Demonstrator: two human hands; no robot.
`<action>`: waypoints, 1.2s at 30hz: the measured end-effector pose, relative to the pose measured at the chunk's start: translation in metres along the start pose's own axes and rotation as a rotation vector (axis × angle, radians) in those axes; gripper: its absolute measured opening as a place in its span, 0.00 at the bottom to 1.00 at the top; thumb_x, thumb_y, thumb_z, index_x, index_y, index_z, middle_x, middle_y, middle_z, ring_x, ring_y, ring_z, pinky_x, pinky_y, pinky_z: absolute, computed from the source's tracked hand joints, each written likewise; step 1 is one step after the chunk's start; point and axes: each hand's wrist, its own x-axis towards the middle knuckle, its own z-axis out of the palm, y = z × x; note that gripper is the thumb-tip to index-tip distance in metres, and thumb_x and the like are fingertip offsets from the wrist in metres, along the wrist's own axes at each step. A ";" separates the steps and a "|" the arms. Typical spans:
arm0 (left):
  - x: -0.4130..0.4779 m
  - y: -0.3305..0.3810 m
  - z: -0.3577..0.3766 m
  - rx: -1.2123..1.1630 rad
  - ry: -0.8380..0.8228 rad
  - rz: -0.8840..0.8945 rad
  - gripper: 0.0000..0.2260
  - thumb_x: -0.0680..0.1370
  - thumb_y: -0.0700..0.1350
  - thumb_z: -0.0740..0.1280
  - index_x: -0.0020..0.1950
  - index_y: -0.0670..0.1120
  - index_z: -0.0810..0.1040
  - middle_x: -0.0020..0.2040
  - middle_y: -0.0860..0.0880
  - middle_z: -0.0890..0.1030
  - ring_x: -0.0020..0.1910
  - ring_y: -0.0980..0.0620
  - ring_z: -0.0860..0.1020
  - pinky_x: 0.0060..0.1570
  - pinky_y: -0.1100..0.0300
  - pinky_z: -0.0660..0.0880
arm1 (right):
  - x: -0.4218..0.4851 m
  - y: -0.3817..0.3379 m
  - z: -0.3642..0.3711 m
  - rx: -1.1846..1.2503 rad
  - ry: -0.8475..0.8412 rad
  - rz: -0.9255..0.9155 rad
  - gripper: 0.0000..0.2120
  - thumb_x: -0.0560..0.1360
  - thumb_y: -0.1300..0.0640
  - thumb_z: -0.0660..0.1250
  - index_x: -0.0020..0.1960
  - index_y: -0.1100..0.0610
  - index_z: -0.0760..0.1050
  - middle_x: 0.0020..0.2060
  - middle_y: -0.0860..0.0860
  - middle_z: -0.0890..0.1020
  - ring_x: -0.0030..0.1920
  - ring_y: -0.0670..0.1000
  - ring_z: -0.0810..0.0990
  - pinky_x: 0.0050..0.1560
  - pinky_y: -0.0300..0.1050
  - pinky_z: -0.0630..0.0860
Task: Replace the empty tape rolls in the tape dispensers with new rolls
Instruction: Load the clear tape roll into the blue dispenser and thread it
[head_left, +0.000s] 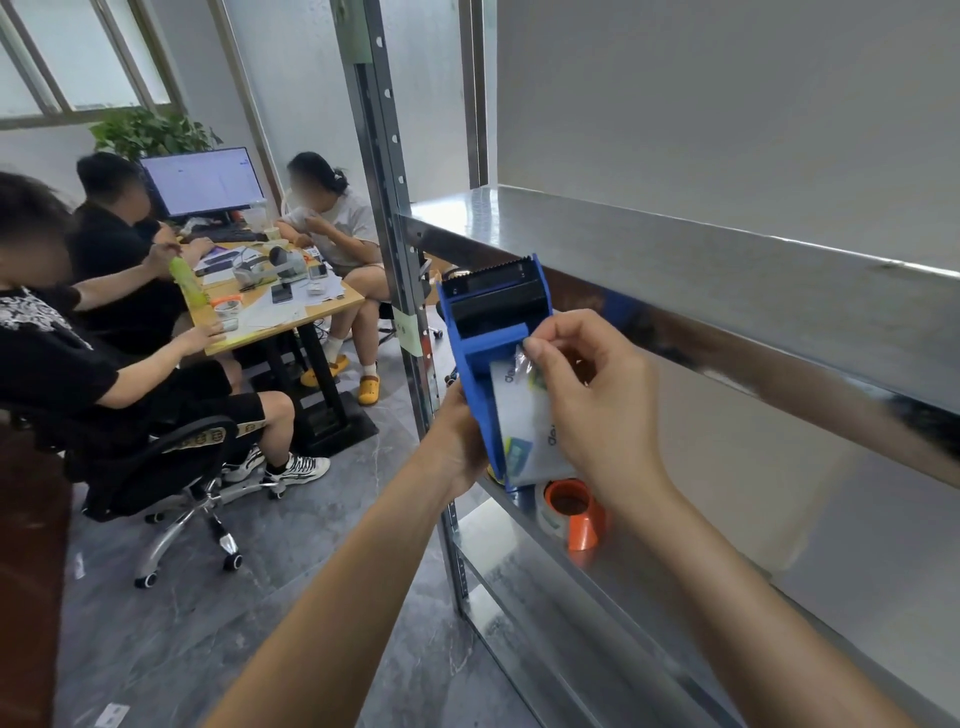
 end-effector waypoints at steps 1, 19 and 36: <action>0.000 0.000 -0.001 -0.002 -0.024 0.019 0.04 0.76 0.41 0.62 0.46 0.43 0.77 0.35 0.49 0.82 0.34 0.51 0.80 0.36 0.59 0.78 | 0.002 0.000 0.000 0.016 0.014 0.022 0.08 0.75 0.62 0.69 0.40 0.50 0.76 0.33 0.43 0.80 0.37 0.41 0.78 0.41 0.33 0.73; -0.002 0.011 0.001 0.160 -0.037 -0.059 0.08 0.72 0.49 0.65 0.43 0.47 0.81 0.45 0.43 0.81 0.43 0.44 0.78 0.54 0.46 0.73 | -0.008 -0.007 -0.018 0.257 0.035 0.108 0.11 0.72 0.65 0.72 0.41 0.55 0.71 0.30 0.50 0.84 0.37 0.68 0.79 0.40 0.62 0.78; -0.023 0.018 0.021 0.228 -0.060 -0.105 0.19 0.82 0.43 0.51 0.33 0.43 0.71 0.19 0.51 0.76 0.18 0.59 0.74 0.23 0.67 0.72 | -0.014 -0.015 -0.016 -0.017 0.189 -0.313 0.13 0.73 0.67 0.71 0.43 0.50 0.72 0.35 0.46 0.77 0.33 0.46 0.75 0.34 0.44 0.74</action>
